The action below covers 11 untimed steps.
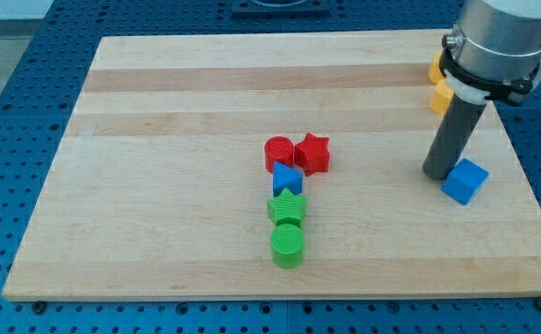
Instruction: Push the blue cube to the bottom right
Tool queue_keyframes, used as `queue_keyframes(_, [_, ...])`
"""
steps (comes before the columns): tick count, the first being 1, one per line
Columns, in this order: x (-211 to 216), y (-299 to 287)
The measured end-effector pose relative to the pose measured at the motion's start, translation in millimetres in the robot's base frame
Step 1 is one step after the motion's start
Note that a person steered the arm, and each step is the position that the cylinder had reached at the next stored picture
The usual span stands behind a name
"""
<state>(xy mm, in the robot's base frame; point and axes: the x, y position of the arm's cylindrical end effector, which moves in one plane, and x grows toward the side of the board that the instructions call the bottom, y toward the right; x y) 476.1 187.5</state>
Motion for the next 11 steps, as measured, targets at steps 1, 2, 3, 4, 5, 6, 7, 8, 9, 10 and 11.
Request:
queue_keyframes(1, [0.0,0.0])
queue_keyframes(2, [0.0,-3.1])
queue_keyframes(3, [3.9,11.2])
queue_keyframes(4, [3.9,10.0])
queue_keyframes(5, [3.9,10.0])
queue_keyframes(6, [-1.4,19.5])
queue_keyframes(7, [-9.9,16.1])
queue_keyframes(8, [-53.9,-22.8])
queue_keyframes(9, [-86.8,-75.4])
queue_keyframes(10, [-110.0,-128.5])
queue_keyframes(11, [-109.1,-199.7])
